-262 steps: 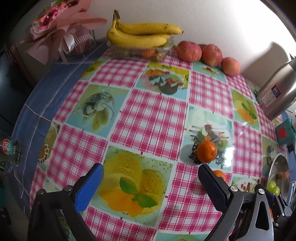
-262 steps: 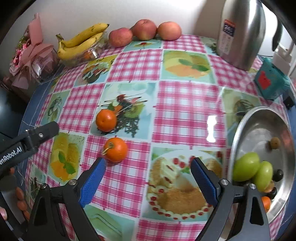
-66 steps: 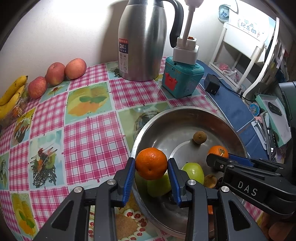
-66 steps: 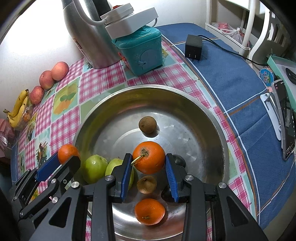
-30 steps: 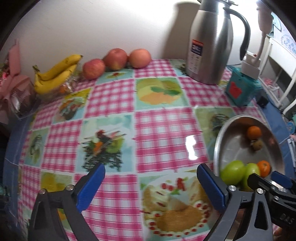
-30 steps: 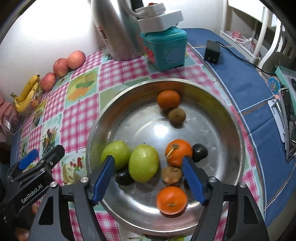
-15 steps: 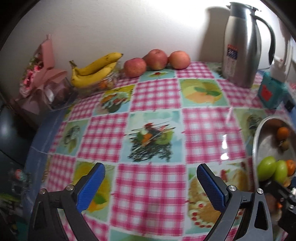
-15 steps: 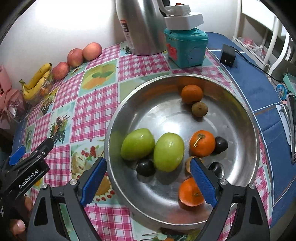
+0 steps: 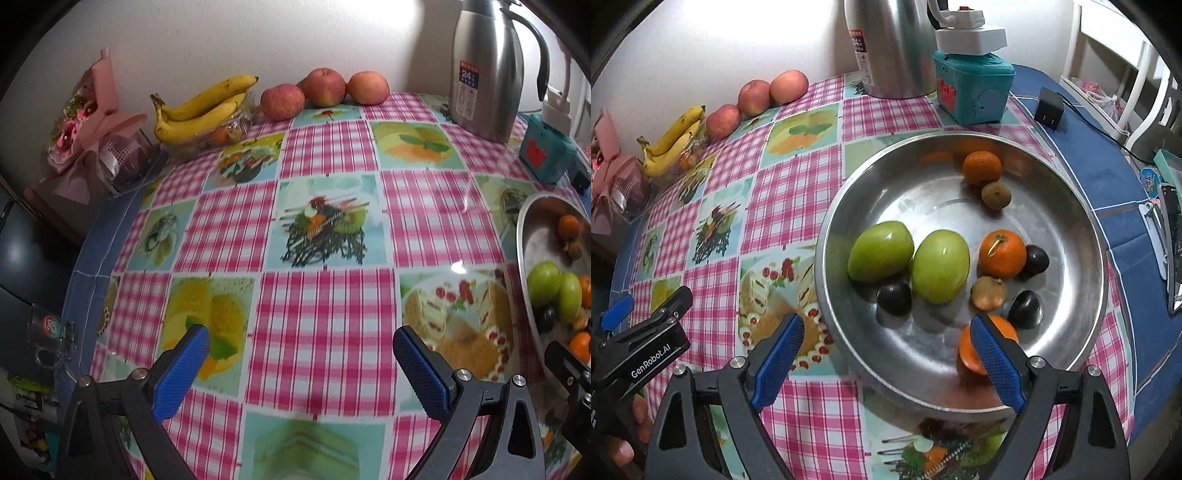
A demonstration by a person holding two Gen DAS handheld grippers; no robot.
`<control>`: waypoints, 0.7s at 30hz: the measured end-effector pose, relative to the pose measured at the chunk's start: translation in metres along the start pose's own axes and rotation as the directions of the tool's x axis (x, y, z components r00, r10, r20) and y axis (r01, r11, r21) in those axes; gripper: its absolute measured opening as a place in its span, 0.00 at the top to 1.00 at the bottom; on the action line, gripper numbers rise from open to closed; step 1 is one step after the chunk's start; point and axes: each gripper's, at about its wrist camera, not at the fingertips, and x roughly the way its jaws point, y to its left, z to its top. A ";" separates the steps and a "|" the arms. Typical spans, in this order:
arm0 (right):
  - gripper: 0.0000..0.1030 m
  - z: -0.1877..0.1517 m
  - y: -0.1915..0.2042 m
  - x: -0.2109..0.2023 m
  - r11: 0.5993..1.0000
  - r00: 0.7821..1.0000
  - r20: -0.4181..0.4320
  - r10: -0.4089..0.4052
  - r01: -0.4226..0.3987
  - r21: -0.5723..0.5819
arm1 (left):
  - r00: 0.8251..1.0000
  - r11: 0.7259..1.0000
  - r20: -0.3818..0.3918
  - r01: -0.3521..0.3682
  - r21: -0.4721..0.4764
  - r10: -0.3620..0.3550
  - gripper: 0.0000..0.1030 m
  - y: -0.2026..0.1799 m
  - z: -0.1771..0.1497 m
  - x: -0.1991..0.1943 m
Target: Organize fruits
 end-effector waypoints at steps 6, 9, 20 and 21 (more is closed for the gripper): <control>0.11 -0.014 0.004 -0.003 1.000 1.000 -0.007 -0.002 0.002 -0.021 | 1.000 1.000 -0.014 0.014 -0.004 -0.014 0.02 0.009 -0.018 -0.011; 0.11 -0.020 0.006 -0.005 1.000 1.000 -0.008 -0.002 0.002 -0.030 | 1.000 1.000 -0.026 0.014 -0.007 -0.014 0.02 0.014 -0.027 -0.013; 0.11 -0.033 0.008 -0.022 1.000 1.000 0.030 -0.001 0.002 -0.031 | 1.000 0.999 -0.005 0.024 -0.047 -0.024 0.02 0.031 -0.040 -0.028; 0.11 -0.034 0.008 -0.024 1.000 0.999 0.037 -0.001 0.002 -0.030 | 1.000 0.998 -0.001 0.027 -0.054 -0.027 0.02 0.032 -0.040 -0.030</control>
